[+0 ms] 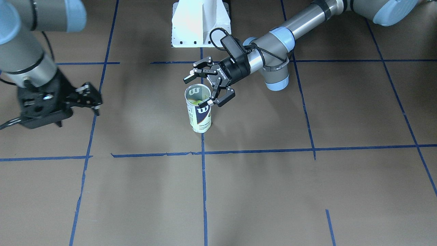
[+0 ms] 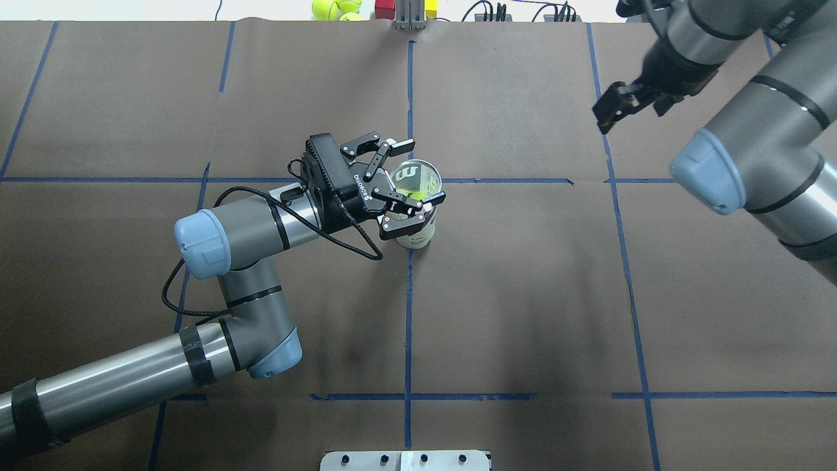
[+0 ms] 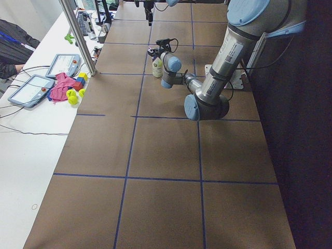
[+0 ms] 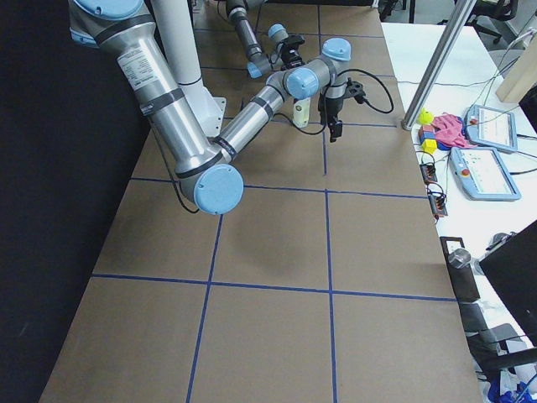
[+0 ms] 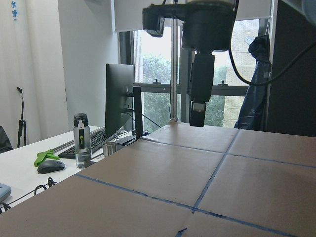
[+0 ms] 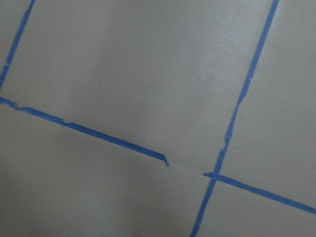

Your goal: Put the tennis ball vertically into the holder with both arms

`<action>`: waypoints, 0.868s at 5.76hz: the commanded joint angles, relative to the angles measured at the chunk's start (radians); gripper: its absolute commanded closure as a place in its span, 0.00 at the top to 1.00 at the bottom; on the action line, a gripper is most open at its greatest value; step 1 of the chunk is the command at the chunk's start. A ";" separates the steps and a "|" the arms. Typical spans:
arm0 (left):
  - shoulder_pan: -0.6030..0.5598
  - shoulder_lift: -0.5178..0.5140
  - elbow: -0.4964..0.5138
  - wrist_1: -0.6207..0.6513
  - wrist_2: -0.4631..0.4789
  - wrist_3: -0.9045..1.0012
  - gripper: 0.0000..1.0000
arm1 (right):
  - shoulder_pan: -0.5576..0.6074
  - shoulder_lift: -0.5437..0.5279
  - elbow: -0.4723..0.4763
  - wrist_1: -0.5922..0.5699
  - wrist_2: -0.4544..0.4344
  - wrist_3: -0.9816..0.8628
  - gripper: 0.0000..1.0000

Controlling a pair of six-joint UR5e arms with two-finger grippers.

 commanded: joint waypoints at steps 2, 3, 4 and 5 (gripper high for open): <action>-0.057 0.003 -0.158 0.253 -0.002 -0.008 0.99 | 0.205 -0.184 -0.019 0.006 0.076 -0.377 0.99; -0.067 0.030 -0.218 0.372 -0.003 -0.008 0.99 | 0.277 -0.240 -0.019 0.004 0.093 -0.488 0.99; -0.090 0.035 -0.267 0.510 -0.009 -0.008 0.99 | 0.358 -0.306 -0.017 0.006 0.121 -0.569 0.99; -0.112 0.057 -0.301 0.645 -0.009 -0.008 0.99 | 0.423 -0.366 -0.014 0.006 0.136 -0.608 0.99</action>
